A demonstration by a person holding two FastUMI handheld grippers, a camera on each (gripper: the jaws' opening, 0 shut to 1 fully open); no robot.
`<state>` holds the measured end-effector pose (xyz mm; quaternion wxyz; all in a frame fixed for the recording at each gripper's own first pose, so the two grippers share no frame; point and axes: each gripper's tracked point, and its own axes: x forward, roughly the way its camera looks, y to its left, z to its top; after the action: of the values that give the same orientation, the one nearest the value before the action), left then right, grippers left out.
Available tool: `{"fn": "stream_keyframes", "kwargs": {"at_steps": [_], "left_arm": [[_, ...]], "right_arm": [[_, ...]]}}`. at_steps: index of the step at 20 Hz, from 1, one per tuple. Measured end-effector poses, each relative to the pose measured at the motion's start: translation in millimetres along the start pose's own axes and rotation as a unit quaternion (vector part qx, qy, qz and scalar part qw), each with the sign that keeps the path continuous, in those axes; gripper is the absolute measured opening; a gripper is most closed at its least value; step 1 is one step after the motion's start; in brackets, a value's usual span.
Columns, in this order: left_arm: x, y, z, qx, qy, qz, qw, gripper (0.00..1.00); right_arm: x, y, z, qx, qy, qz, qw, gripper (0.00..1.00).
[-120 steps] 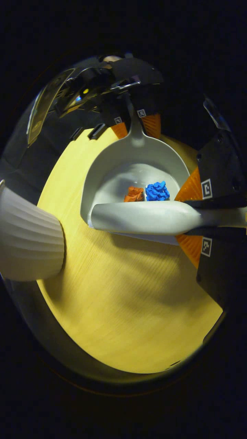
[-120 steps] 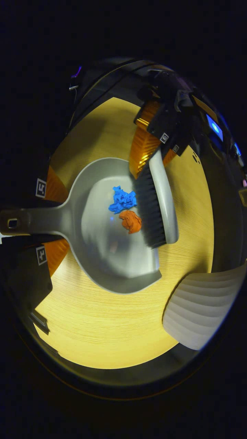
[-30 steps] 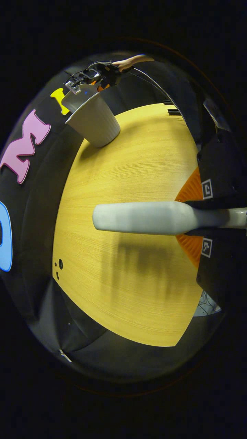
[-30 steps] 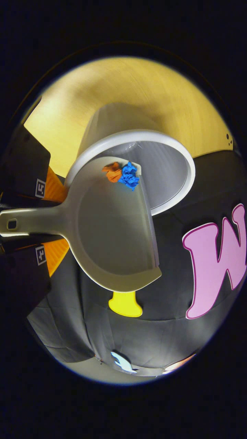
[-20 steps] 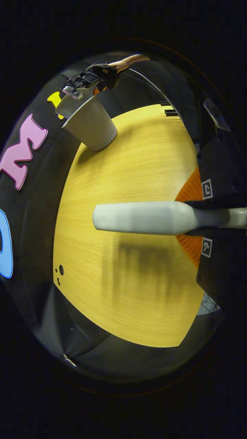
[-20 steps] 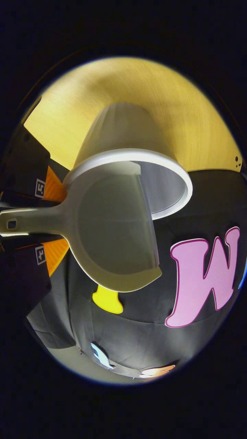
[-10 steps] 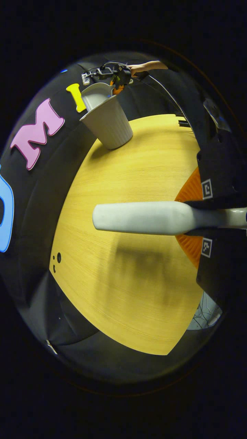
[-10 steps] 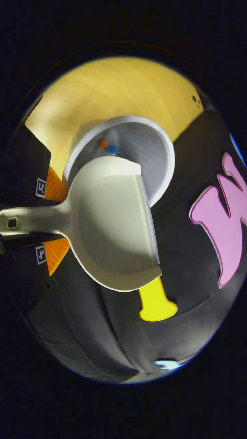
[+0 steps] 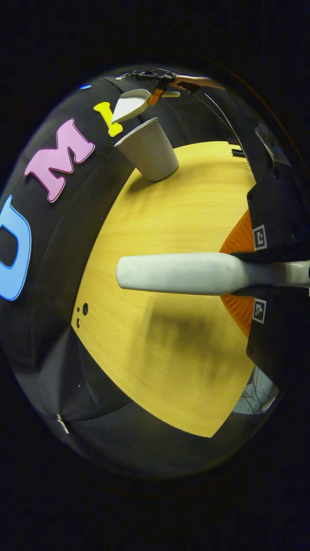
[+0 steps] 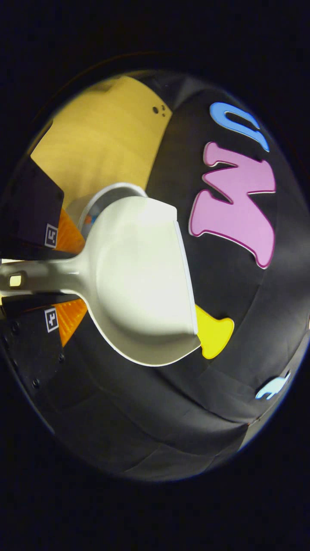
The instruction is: Pick up the small broom and dustpan from the desktop, sweep the trash into the dustpan with the broom, and then empty the trash into the garbage bin.
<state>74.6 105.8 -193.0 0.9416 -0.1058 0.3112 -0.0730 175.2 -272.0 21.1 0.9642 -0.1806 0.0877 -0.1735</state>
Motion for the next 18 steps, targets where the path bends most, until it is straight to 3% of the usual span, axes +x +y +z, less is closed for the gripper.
{"fn": "stream_keyframes", "kwargs": {"at_steps": [3,8,12,13,18], "left_arm": [[-0.4,7.8,-2.9,0.042,0.003,0.026,0.999,0.27],[-4.8,-3.0,-9.6,0.057,-0.008,0.0,0.998,0.27],[4.3,3.4,-11.1,0.087,-0.02,0.014,0.996,0.26],[7.9,5.8,-12.1,0.09,-0.023,0.018,0.995,0.26],[32.2,-2.5,-23.7,0.086,-0.008,0.017,0.996,0.27]], "right_arm": [[-1.4,0.2,4.2,0.005,-0.025,0.02,0.999,0.35],[-0.2,10.0,-1.6,0.034,-0.001,0.09,0.995,0.35],[-6.3,20.7,-9.4,0.072,0.029,0.166,0.983,0.39],[-6.9,22.6,-13.3,0.073,0.041,0.182,0.98,0.35],[-17.6,17.3,-39.7,0.046,0.127,0.25,0.959,0.35]]}}
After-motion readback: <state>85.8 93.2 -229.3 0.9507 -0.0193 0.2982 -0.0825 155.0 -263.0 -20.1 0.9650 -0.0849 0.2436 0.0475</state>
